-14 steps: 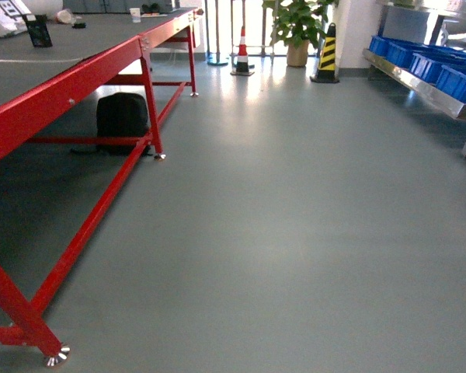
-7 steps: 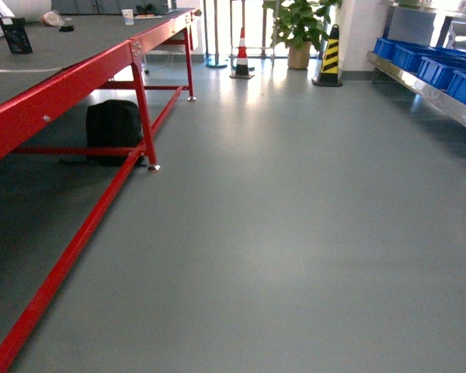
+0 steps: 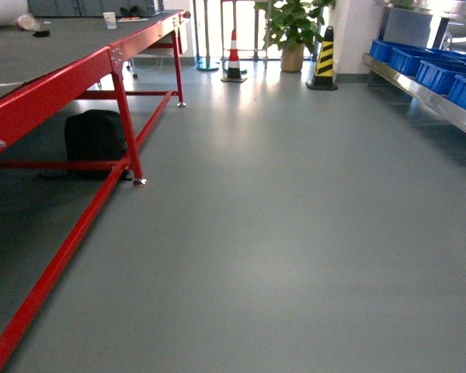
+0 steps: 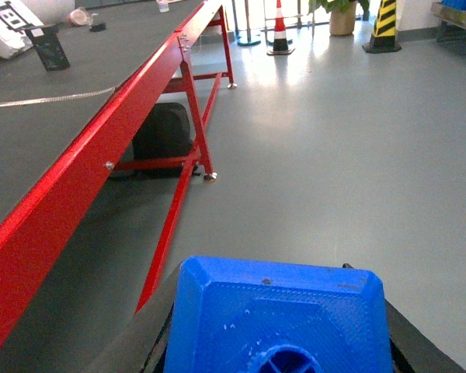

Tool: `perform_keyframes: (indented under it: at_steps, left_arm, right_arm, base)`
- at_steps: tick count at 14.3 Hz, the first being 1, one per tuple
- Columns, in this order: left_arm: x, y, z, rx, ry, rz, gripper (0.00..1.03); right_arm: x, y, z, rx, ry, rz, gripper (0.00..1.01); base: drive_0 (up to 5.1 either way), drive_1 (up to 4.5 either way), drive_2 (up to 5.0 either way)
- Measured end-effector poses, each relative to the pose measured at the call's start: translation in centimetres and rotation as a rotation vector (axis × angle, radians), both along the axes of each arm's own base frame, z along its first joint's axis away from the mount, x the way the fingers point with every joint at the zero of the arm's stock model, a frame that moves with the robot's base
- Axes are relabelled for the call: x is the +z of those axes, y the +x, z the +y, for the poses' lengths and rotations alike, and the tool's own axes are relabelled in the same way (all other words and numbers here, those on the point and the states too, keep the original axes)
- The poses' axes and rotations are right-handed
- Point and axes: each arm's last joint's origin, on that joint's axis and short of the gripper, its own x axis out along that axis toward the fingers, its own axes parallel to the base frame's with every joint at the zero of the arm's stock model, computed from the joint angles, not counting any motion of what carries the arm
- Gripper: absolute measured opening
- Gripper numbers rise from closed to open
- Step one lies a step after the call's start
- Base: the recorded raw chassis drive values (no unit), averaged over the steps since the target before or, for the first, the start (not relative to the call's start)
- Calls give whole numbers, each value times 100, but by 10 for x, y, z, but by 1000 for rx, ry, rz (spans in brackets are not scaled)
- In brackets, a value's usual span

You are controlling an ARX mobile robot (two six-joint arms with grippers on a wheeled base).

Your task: Sort blue parts and orange caps into right shelf containers

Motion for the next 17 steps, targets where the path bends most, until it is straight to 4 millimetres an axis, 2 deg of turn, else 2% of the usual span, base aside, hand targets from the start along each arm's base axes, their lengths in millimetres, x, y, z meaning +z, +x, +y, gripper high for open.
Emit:
perform_keyframes:
  at_steps: [16,17]
  left_arm:
    - [0,0,0,2,0,-2,45]
    - [0,0,0,1,0,3,45]
  right_arm:
    - [0,0,0,5,1,1,44]
    - [0,0,0,3,1,0,44]
  base:
    - [512,-233,-233]
    - [-7,413,-427]
